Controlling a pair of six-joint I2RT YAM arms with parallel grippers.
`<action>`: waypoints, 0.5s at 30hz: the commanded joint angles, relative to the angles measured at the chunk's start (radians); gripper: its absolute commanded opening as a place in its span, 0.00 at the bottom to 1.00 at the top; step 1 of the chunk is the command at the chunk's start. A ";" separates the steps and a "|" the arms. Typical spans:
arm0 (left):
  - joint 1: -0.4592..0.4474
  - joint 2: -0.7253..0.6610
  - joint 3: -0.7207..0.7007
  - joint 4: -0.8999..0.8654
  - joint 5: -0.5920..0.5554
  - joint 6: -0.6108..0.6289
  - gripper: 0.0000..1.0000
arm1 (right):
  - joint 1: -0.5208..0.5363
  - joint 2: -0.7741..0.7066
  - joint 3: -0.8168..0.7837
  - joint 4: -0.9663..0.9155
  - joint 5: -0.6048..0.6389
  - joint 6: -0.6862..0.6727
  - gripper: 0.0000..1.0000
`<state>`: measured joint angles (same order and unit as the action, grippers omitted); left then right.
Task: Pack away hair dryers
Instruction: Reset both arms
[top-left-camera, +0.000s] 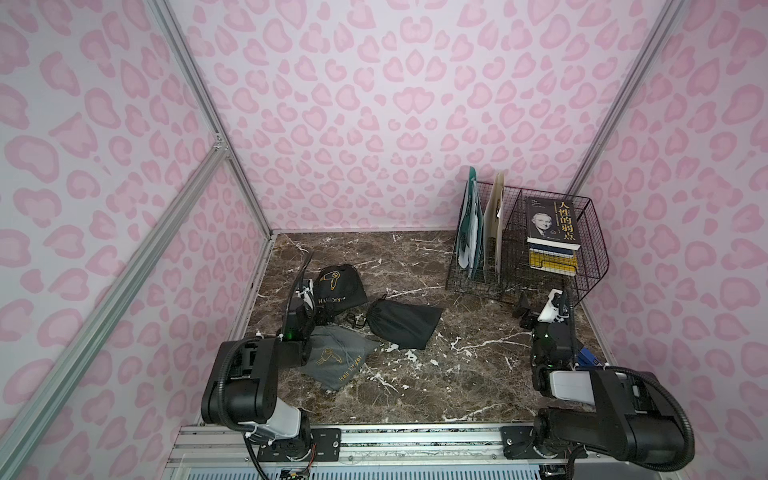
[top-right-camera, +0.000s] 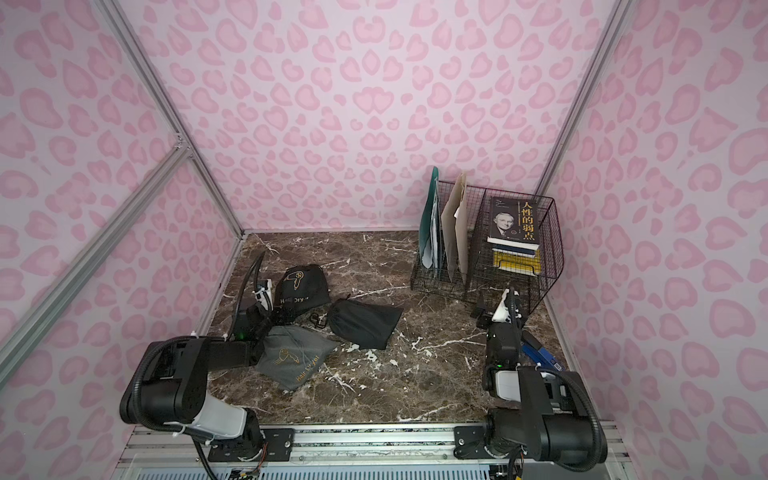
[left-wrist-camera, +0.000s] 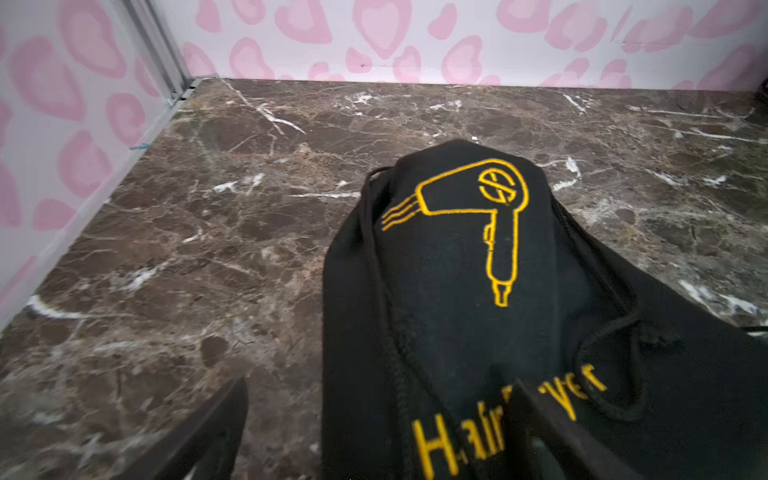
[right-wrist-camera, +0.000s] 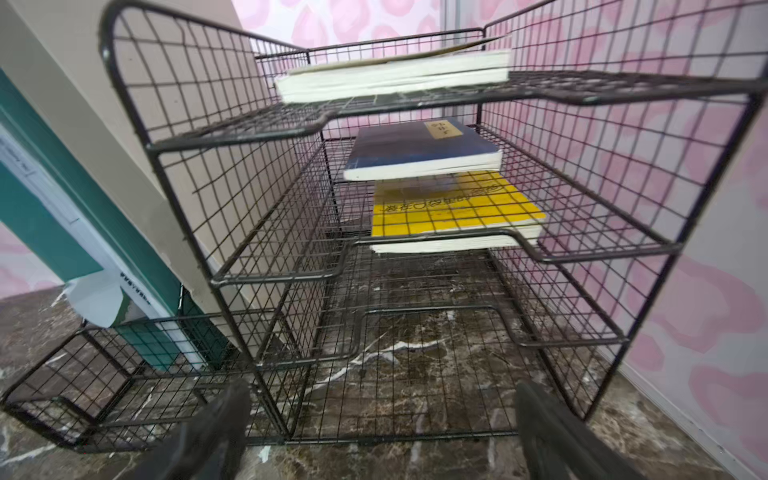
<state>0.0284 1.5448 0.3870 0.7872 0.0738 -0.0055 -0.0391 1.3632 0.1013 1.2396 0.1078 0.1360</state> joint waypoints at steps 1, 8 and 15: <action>0.001 0.004 -0.026 0.139 0.006 -0.003 0.99 | 0.034 0.081 0.028 0.117 0.010 -0.071 0.99; -0.022 0.008 0.032 0.037 -0.032 0.015 0.99 | 0.092 0.202 0.029 0.246 0.083 -0.117 1.00; -0.042 0.015 0.051 0.010 -0.063 0.032 0.99 | 0.113 0.189 0.086 0.134 0.139 -0.120 1.00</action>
<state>-0.0090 1.5547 0.4217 0.8017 0.0261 0.0059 0.0700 1.5467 0.1856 1.3682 0.2123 0.0265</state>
